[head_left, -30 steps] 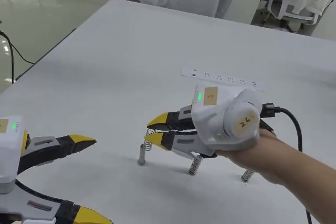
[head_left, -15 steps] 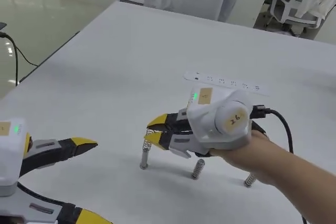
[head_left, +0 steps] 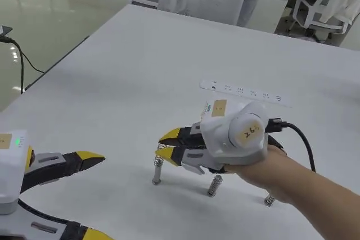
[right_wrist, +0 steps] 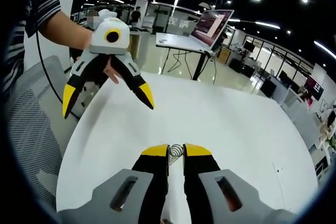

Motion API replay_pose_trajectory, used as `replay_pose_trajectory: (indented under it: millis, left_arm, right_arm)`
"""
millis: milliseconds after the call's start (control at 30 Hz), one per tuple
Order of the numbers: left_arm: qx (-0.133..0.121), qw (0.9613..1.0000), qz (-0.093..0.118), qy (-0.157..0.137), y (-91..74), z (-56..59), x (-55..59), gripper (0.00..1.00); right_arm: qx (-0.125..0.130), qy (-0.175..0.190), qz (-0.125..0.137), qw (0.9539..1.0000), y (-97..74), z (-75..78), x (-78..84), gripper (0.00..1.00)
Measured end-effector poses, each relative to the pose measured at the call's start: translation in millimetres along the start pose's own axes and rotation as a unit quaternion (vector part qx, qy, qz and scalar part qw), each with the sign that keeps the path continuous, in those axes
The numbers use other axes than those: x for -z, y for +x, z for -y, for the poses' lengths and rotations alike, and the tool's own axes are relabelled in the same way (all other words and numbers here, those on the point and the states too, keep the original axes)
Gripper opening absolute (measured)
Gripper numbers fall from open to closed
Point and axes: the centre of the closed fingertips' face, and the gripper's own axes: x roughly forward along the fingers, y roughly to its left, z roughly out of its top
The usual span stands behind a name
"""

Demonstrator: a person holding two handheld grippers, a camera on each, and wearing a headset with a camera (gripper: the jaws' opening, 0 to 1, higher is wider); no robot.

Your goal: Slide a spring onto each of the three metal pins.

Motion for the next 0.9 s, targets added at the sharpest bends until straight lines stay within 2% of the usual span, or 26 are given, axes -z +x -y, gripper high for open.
replay_pose_trajectory:
  millis: [600,900]
  left_arm:
    - [0.001,1.0,-0.001,-0.004,0.6,1.0,1.2,0.92]
    - [0.001,1.0,-0.001,-0.004,2.1,2.4,2.0,0.92]
  right_arm:
    - [-0.004,0.0,-0.005,1.0,0.5,-1.7,3.0,0.07]
    - [-0.013,-0.007,-0.023,0.9996,10.5,-6.4,11.6,0.07]
